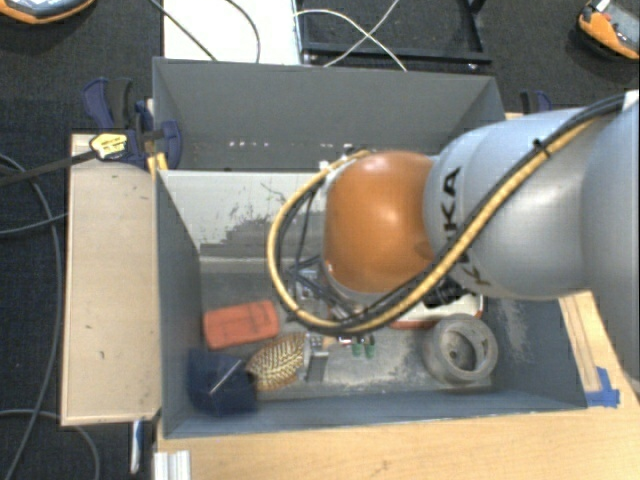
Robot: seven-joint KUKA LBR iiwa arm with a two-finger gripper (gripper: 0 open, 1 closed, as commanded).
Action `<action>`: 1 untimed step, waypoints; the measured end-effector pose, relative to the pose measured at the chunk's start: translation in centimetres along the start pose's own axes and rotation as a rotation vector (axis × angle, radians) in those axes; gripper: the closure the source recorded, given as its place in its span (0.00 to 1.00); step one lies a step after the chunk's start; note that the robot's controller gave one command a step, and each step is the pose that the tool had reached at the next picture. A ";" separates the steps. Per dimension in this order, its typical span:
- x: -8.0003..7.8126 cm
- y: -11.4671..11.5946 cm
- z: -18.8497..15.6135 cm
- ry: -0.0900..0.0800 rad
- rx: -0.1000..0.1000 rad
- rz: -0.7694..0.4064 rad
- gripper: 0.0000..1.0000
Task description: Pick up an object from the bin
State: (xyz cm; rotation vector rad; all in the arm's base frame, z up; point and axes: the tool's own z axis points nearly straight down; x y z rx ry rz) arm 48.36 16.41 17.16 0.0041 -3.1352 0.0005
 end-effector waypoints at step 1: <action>-0.2 -0.1 -0.4 -0.008 -0.002 0.006 0.00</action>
Offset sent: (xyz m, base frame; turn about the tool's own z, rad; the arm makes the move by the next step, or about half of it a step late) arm 0.0198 -0.0599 -0.0516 -0.0337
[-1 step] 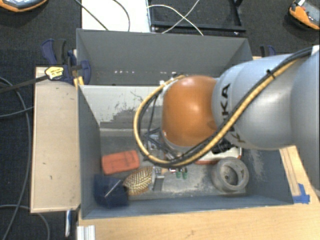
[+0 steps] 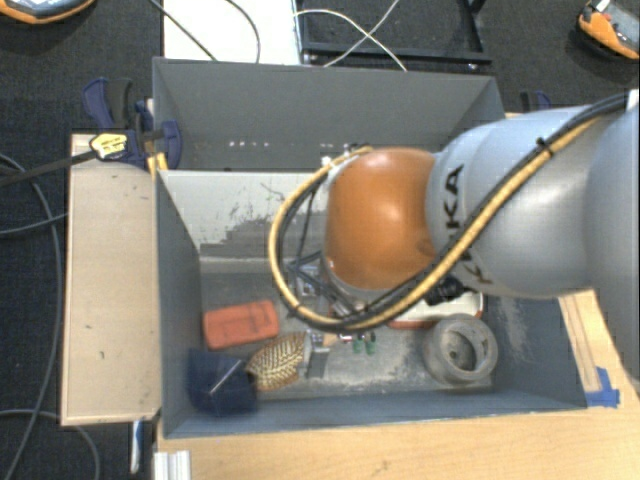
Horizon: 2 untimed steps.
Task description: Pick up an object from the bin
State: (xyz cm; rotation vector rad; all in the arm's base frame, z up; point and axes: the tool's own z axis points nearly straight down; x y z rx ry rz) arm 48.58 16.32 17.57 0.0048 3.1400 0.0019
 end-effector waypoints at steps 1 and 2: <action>-1.9 -6.3 5.8 0.010 0.004 -0.033 0.00; -0.8 -5.8 3.2 -0.001 -0.001 -0.057 0.00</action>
Offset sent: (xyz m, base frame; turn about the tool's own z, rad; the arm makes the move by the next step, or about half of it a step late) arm 0.0069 -0.0581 -0.0332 -0.0599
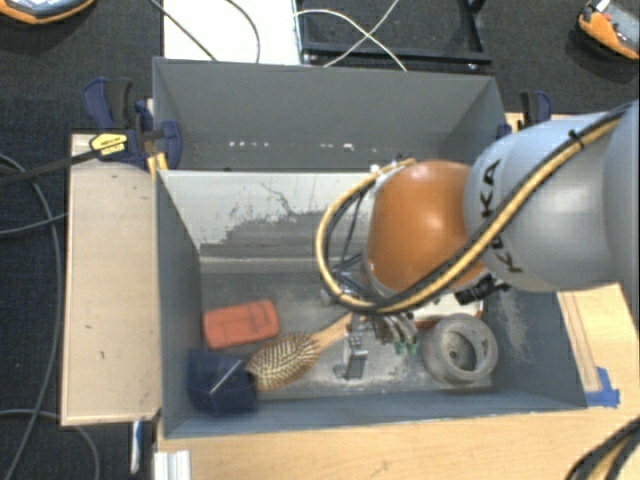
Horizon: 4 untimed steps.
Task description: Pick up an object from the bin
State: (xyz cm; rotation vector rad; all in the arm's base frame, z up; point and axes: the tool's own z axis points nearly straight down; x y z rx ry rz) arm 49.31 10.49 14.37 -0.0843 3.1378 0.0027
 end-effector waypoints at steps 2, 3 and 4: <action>-5.3 4.9 1.8 -0.006 -0.001 -0.488 1.00; -5.1 4.9 2.0 -0.001 -0.001 -0.486 1.00; -5.5 5.9 -7.0 -0.003 -0.001 -0.479 1.00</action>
Offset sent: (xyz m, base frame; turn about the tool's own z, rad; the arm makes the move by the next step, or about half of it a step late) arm 0.0481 0.0511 -0.0196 -0.4907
